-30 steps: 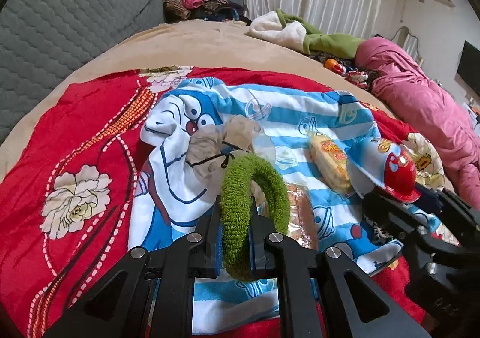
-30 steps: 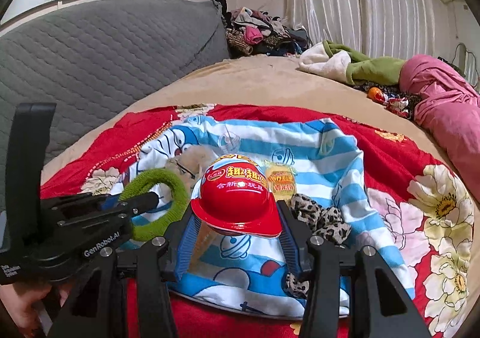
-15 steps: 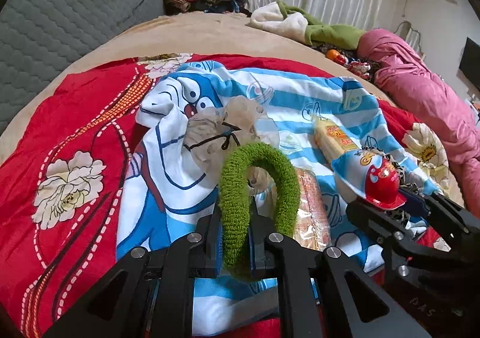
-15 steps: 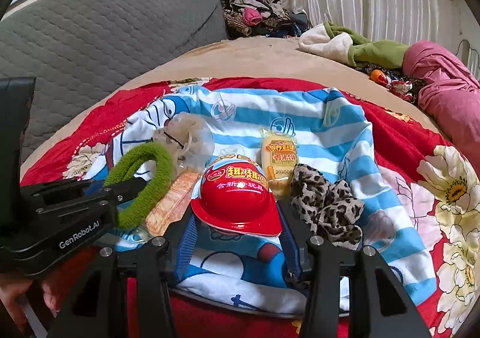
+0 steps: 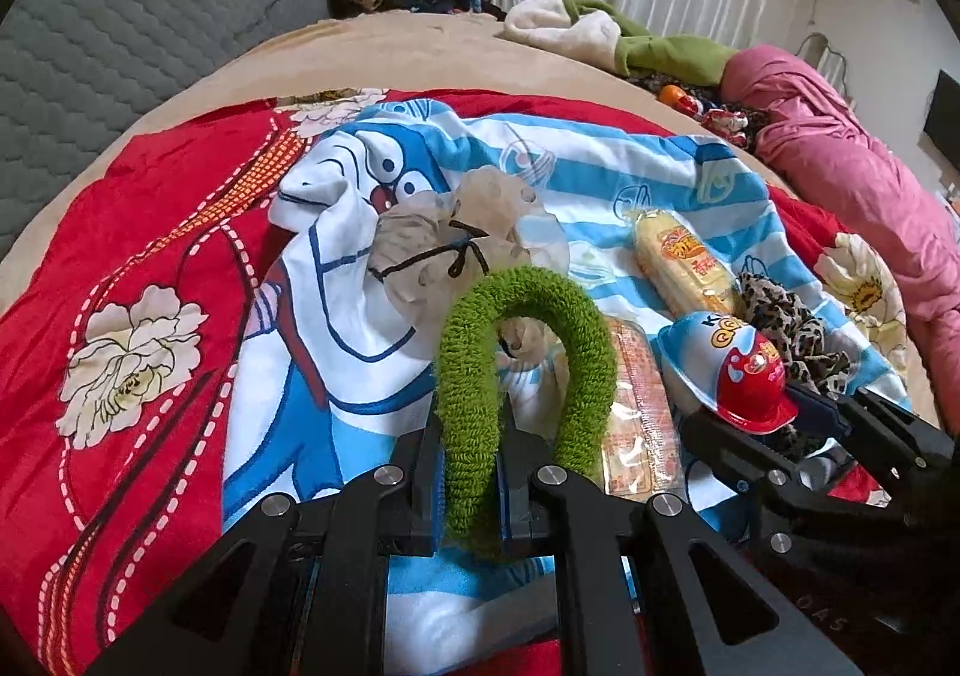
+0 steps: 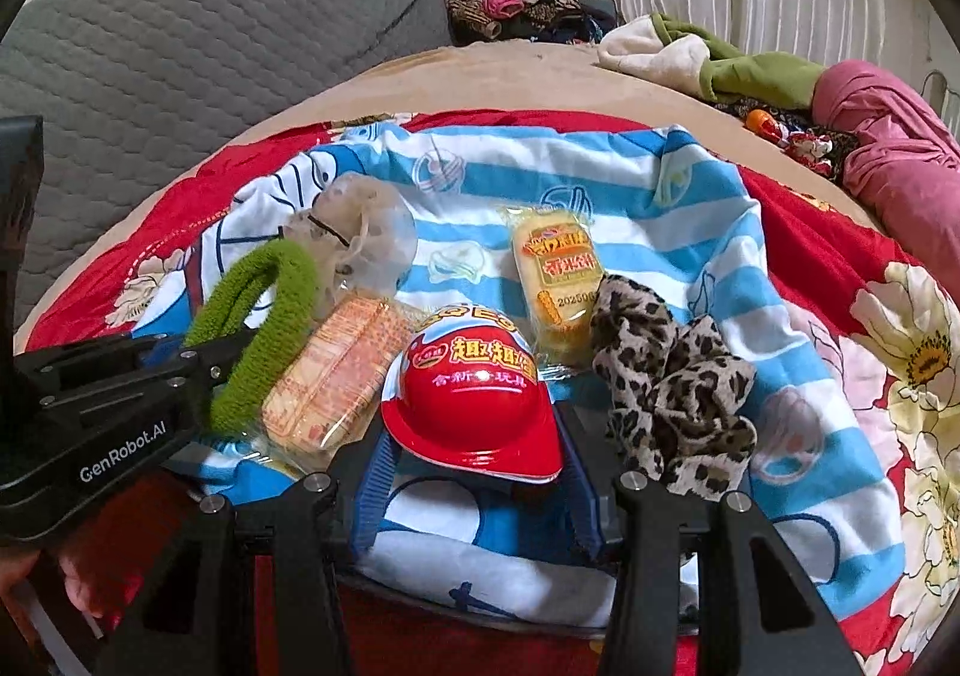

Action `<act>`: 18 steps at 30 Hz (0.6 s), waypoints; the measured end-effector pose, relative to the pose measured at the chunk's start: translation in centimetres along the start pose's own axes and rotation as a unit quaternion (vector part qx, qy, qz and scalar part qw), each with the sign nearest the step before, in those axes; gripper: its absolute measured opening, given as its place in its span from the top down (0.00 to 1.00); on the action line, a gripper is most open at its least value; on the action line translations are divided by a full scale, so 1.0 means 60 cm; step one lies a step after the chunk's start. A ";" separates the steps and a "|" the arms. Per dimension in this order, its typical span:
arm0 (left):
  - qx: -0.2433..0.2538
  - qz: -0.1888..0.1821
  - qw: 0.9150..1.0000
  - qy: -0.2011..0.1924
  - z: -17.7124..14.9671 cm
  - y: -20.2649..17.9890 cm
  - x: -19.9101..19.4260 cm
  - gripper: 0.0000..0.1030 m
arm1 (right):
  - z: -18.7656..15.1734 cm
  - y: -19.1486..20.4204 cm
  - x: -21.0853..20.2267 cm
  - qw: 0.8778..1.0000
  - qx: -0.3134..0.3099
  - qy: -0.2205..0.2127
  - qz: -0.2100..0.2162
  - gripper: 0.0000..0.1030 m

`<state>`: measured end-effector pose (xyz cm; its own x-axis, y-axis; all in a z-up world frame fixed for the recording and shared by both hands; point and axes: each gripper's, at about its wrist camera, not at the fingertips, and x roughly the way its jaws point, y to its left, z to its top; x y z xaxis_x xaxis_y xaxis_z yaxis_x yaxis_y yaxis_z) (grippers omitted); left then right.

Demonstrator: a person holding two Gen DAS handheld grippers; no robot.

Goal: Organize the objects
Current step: 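Lower the ring onto the shirt with left while right lowers the egg toy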

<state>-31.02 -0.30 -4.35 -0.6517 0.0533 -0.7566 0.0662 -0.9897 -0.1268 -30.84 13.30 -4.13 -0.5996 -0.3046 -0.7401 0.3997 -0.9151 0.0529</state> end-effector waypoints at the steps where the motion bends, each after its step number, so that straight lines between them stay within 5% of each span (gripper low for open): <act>1: 0.001 0.001 1.000 0.002 0.000 0.000 0.001 0.88 | 0.000 0.001 0.001 1.000 0.000 0.001 0.000 0.51; 18: 0.001 0.010 1.000 0.018 -0.005 0.001 0.013 0.86 | -0.007 -0.006 0.018 1.000 0.009 0.028 0.005 0.51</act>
<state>-31.30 -0.29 -5.15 -0.6220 0.0380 -0.7821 0.0768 -0.9910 -0.1093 -31.33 13.44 -5.21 -0.5553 -0.2991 -0.7760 0.3923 -0.9170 0.0727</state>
